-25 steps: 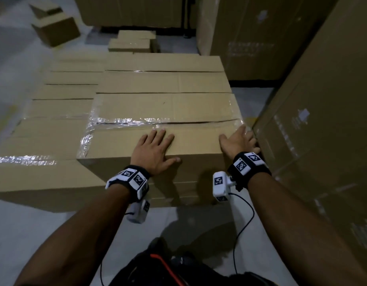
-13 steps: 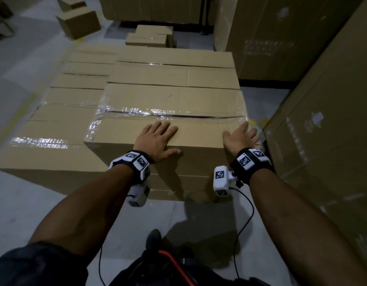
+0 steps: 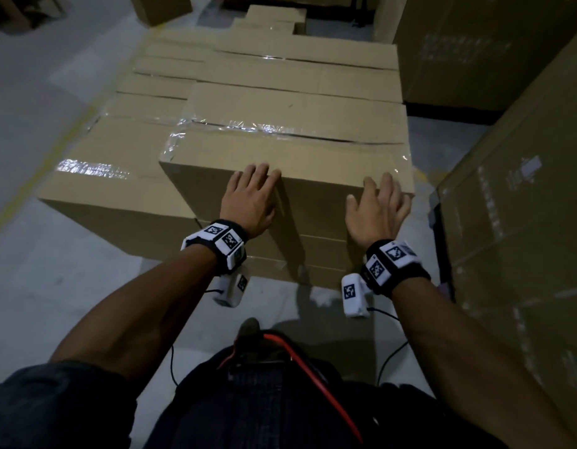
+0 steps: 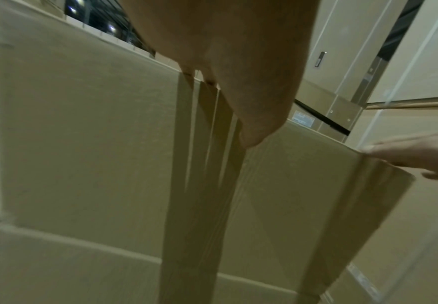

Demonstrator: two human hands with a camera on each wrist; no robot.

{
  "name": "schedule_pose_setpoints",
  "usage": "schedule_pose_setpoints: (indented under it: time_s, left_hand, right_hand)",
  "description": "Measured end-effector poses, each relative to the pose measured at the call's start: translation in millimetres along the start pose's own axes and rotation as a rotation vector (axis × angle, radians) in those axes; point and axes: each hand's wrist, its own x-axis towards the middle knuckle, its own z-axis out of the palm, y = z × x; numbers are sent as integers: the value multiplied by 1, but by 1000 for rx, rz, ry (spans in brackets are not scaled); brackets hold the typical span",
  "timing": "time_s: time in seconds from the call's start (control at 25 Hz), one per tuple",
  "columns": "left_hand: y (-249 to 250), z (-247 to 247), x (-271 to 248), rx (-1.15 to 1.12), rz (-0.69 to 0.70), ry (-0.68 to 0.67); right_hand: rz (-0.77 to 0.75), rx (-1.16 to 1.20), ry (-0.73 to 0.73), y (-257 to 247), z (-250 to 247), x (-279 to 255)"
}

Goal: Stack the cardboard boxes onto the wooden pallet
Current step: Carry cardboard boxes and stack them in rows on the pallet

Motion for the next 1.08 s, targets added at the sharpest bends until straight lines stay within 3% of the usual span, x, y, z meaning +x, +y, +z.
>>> schedule_pose_setpoints:
  time_s: [0.2, 0.52, 0.88, 1.08]
  left_hand:
    - [-17, 5, -51, 6, -101, -61]
    - [-94, 24, -167, -74, -379, -115]
    - [-261, 40, -322, -120, -651, -150]
    - [-353, 34, -371, -166, -776, -147]
  right_hand:
    - [-229, -23, -86, -40, 21, -39]
    - [-482, -101, -396, -136, 64, -92]
    - [-687, -148, -576, -345, 137, -184]
    - [-777, -177, -599, -457, 166, -213]
